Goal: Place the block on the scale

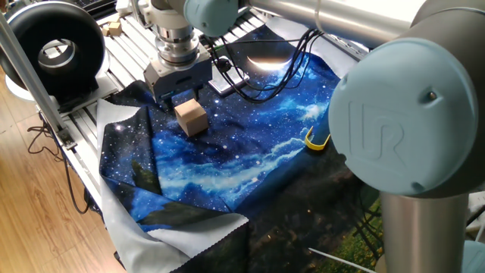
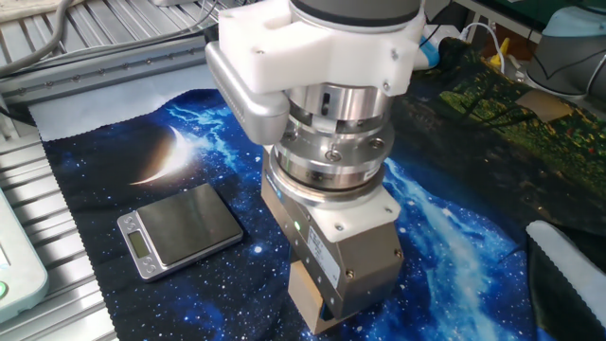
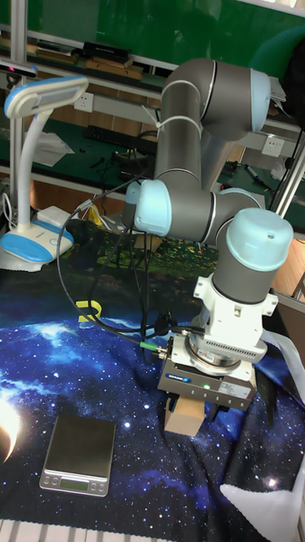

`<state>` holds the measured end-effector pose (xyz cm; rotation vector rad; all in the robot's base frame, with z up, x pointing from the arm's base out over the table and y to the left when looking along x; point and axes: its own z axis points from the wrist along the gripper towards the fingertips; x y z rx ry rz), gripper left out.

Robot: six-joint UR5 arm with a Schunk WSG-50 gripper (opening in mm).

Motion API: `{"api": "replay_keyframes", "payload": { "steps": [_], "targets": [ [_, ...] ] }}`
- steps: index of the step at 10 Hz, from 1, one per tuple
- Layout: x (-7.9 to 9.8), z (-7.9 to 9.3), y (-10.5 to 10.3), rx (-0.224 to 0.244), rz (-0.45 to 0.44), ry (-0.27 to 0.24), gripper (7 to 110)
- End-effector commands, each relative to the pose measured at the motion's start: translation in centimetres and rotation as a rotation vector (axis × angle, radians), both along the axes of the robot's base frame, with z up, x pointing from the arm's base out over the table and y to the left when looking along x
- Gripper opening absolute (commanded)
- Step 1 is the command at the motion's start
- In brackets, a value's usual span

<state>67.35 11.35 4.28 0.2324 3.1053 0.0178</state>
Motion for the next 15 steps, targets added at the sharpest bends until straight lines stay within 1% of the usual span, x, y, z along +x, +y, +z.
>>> {"api": "replay_keyframes", "payload": {
  "steps": [1, 2, 4, 6, 8, 13, 15],
  "targets": [
    [-0.3, -0.1, -0.4, 0.004, 0.008, 0.011, 66],
    [-0.6, 0.2, -0.8, 0.0, 0.023, 0.018, 88],
    [-0.6, 0.9, -1.3, 0.002, 0.025, 0.018, 88],
    [-0.4, 0.3, -1.4, -0.003, 0.021, 0.012, 88],
    [-0.2, -0.6, -0.9, -0.001, 0.017, 0.001, 88],
    [-1.1, -1.2, -0.3, 0.001, -0.005, 0.017, 88],
    [-1.3, -1.5, 0.0, 0.021, -0.011, 0.017, 88]
  ]
}}
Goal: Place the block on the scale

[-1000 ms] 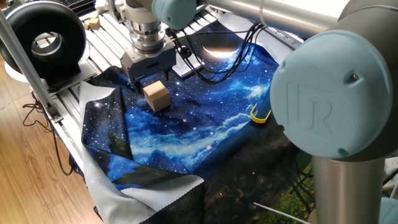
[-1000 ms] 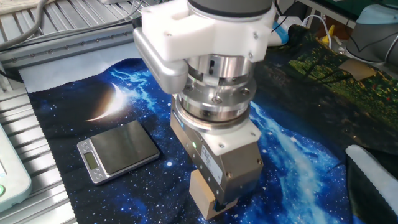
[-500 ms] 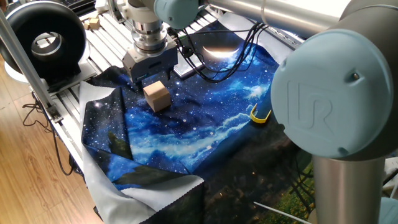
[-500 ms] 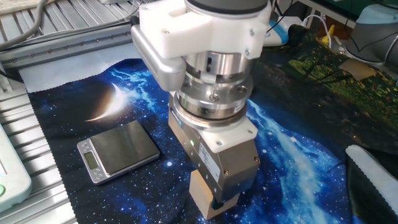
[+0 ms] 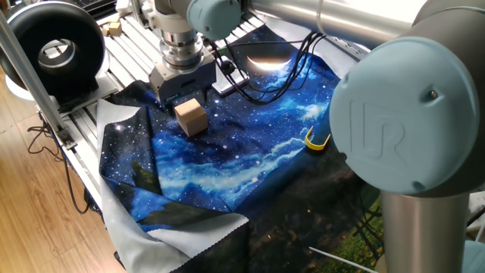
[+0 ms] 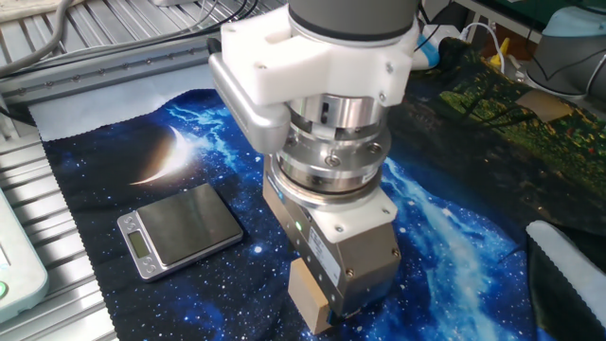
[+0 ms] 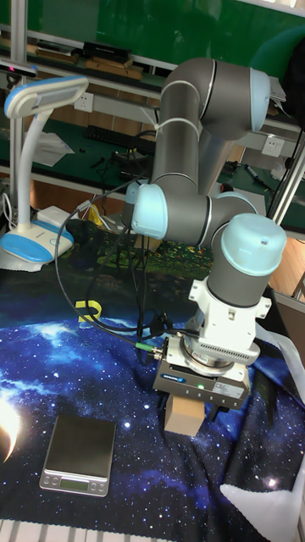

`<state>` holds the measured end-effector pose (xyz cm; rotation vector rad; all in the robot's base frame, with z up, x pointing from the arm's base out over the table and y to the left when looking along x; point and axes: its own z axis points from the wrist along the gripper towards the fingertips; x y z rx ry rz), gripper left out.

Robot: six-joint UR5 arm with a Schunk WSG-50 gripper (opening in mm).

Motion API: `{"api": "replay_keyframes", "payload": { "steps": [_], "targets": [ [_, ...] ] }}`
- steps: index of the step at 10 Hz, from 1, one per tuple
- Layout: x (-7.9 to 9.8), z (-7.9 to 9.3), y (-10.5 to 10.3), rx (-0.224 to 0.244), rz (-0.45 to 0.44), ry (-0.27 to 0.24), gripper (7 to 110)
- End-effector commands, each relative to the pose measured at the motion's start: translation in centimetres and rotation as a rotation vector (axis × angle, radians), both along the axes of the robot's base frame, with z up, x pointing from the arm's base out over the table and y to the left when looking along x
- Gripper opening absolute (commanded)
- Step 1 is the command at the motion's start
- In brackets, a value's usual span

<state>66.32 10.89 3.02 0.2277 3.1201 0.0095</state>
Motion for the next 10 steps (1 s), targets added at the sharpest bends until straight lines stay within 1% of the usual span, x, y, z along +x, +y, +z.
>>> {"api": "replay_keyframes", "payload": {
  "steps": [1, 3, 4, 6, 10],
  "targets": [
    [-0.23, -0.45, 0.58, 0.033, -0.019, -0.002, 88],
    [-0.18, -0.44, 0.99, 0.053, -0.033, -0.005, 88],
    [-0.18, -0.41, 0.93, 0.053, -0.039, -0.003, 66],
    [-0.36, -0.34, 0.91, 0.055, -0.059, 0.008, 66],
    [-0.28, -0.54, 0.9, 0.055, -0.067, 0.007, 66]
  ]
}}
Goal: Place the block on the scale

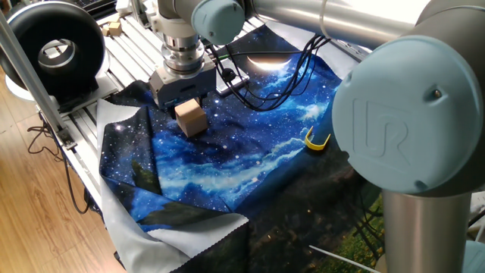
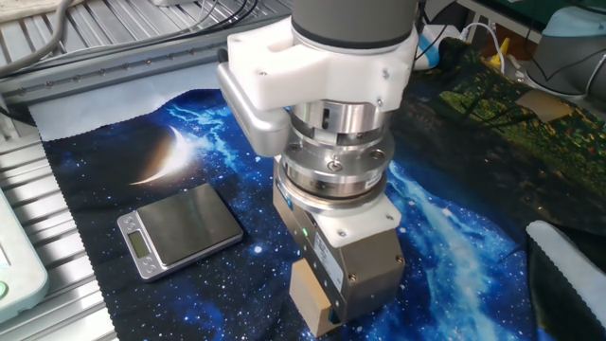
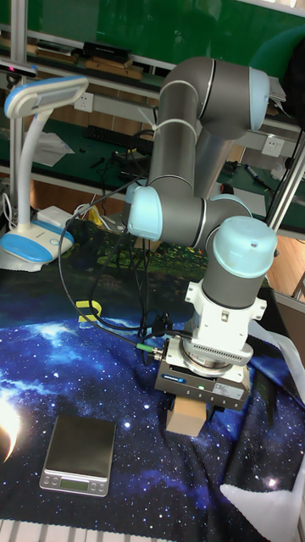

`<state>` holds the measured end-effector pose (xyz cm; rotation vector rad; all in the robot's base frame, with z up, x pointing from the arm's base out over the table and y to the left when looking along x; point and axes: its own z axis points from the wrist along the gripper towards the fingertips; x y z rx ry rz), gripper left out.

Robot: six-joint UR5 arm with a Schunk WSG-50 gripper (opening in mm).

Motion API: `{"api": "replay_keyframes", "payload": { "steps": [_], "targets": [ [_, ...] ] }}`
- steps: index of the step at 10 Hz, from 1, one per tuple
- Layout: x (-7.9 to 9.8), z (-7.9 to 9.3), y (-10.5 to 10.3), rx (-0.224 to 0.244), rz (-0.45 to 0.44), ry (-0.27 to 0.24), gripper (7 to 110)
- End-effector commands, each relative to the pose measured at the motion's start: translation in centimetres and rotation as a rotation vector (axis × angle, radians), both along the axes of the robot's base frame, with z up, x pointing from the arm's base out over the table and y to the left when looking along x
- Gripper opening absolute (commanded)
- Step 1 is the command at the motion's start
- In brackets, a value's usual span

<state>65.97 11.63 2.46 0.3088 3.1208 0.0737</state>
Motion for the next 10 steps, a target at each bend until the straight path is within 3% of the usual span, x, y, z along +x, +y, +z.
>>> {"api": "replay_keyframes", "payload": {
  "steps": [1, 2, 3, 8, 9, 10],
  "targets": [
    [0.11, 0.01, 0.16, 0.013, -0.017, 0.0, 66],
    [0.11, 0.01, 0.16, 0.013, -0.02, 0.0, 66],
    [0.05, 0.01, 0.07, 0.01, -0.029, 0.003, 44],
    [0.01, 0.08, -0.01, 0.005, -0.041, 0.008, 44],
    [-0.05, 0.13, -0.16, -0.001, -0.05, 0.013, 22],
    [-0.17, 0.27, -0.33, -0.007, -0.064, 0.022, 22]
  ]
}}
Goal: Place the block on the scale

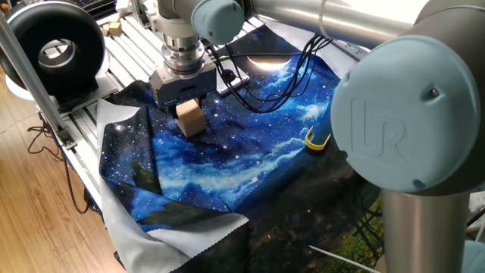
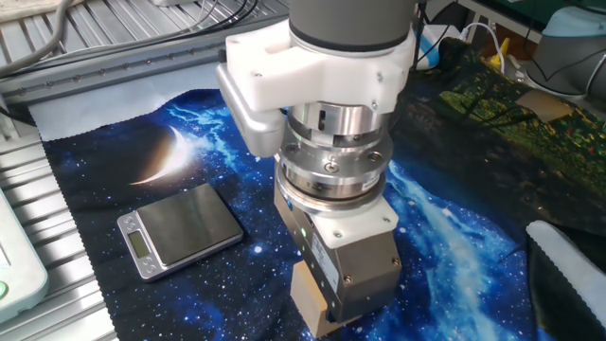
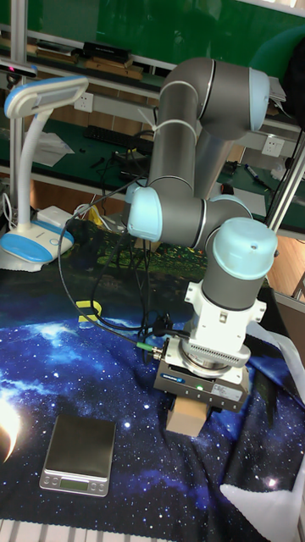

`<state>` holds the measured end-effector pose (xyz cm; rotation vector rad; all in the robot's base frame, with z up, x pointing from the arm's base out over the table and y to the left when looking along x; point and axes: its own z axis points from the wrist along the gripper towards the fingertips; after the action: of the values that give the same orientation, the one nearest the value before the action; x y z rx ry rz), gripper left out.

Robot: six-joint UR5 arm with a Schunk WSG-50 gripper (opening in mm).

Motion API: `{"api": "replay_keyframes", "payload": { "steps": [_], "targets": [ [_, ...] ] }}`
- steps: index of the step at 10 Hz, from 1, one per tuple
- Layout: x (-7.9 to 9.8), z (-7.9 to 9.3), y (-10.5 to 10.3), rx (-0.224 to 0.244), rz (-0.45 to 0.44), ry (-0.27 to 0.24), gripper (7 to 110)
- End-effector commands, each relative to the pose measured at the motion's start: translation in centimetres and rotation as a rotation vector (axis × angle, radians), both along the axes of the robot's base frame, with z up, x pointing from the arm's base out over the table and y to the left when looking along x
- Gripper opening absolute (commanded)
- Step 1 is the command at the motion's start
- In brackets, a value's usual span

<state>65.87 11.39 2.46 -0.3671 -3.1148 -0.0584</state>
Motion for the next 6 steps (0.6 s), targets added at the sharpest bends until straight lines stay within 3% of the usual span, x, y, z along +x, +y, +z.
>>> {"api": "replay_keyframes", "payload": {
  "steps": [1, 2, 6],
  "targets": [
    [-0.1, 0.5, -0.4, -0.014, -0.048, 0.022, 22],
    [-0.2, 0.7, -0.5, -0.019, -0.054, 0.027, 7],
    [0.4, 2.0, -0.5, -0.002, -0.049, 0.022, 7]
  ]
}}
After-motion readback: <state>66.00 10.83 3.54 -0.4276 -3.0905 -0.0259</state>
